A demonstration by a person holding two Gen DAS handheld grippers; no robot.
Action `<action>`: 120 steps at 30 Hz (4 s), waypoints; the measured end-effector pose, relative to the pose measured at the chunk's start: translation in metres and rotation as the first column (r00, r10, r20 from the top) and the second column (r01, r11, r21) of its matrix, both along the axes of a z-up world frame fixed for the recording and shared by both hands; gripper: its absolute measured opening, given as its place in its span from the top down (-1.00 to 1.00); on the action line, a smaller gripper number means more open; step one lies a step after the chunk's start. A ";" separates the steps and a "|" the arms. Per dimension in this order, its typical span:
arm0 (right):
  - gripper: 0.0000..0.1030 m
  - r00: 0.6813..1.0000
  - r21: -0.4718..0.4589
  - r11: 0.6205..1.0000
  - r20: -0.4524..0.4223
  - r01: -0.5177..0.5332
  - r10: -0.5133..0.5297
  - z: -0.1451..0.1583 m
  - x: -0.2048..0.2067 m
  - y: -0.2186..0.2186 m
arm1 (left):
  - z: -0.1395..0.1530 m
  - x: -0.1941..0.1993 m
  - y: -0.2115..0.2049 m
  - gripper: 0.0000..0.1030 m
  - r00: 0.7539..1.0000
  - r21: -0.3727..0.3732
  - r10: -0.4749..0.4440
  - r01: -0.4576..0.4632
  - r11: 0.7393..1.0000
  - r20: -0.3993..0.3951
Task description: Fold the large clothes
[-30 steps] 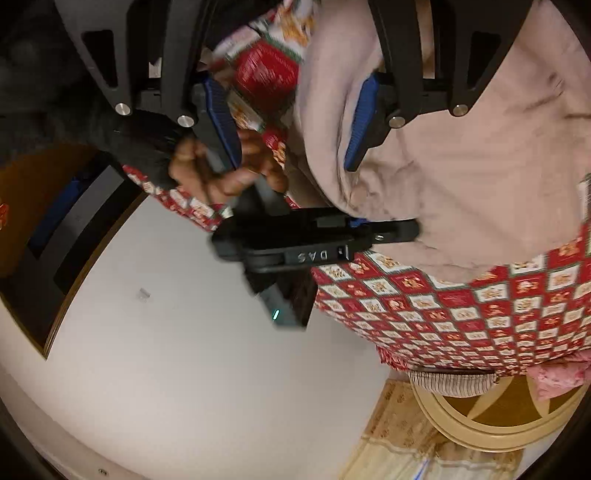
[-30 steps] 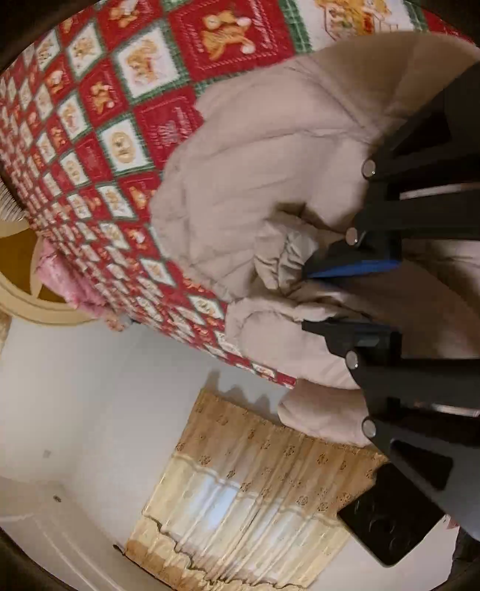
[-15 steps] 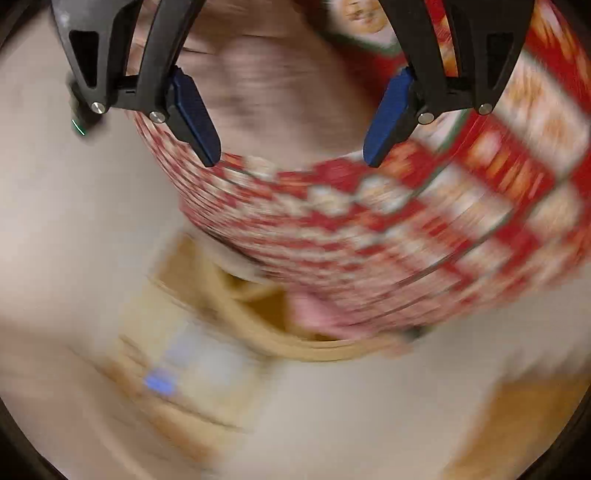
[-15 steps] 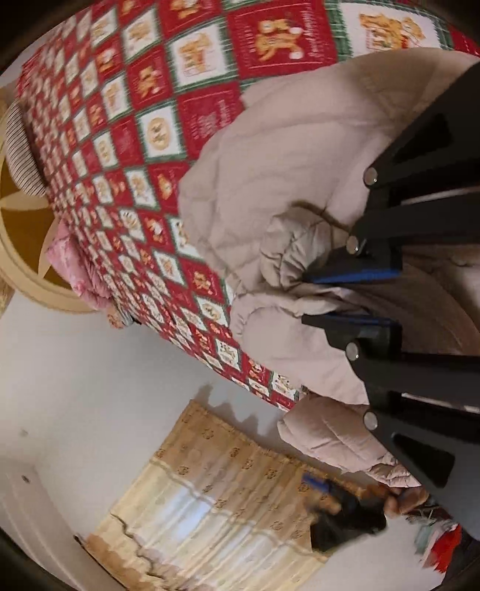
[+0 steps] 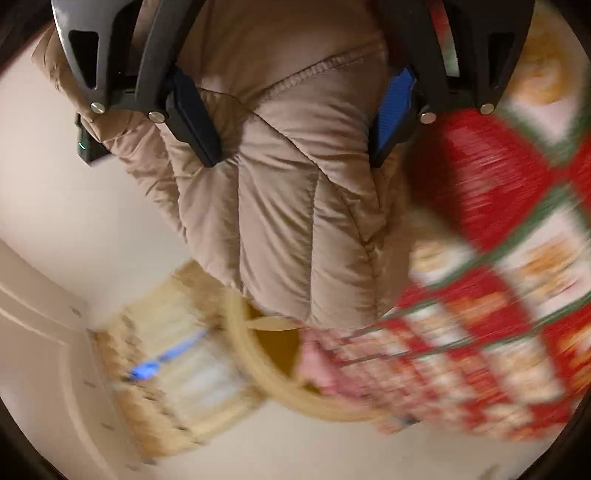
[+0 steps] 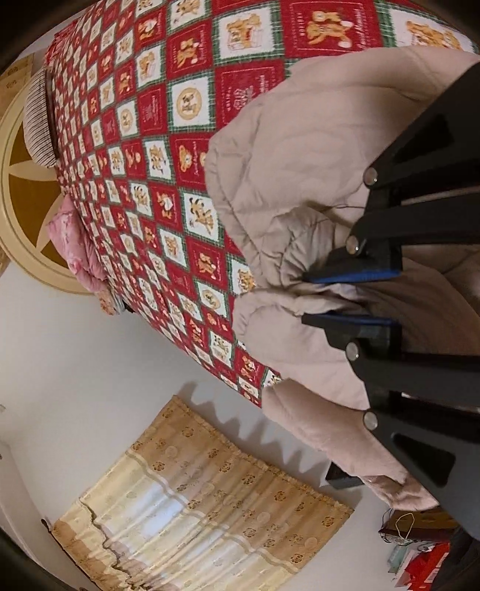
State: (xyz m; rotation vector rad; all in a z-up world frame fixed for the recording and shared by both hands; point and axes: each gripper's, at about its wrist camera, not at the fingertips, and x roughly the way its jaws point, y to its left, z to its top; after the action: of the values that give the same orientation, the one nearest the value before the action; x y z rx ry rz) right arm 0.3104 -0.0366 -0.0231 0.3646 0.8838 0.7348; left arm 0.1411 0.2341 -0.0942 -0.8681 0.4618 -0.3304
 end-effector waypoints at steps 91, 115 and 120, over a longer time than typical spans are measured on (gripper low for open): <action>0.04 0.904 -0.243 0.872 0.062 0.425 -0.423 0.007 -0.118 -0.176 | 0.016 0.122 -0.204 -0.91 0.940 0.729 0.037 0.237 0.643 -0.339; 0.10 0.888 -0.234 0.862 0.011 0.450 -0.460 -0.059 0.000 -0.132 | -0.002 0.149 -0.215 -0.99 0.935 0.681 -0.031 0.281 0.677 -0.354; -0.02 0.885 -0.219 0.860 0.037 0.461 -0.465 -0.055 -0.008 -0.138 | 0.005 0.148 -0.191 -0.98 0.914 0.572 -0.164 0.365 0.735 -0.372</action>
State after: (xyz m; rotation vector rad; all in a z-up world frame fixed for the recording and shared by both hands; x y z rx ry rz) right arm 0.3024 -0.1748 -0.0786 0.3656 0.8407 0.1818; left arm 0.2890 0.0428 -0.0890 -0.1723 0.9279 -0.2792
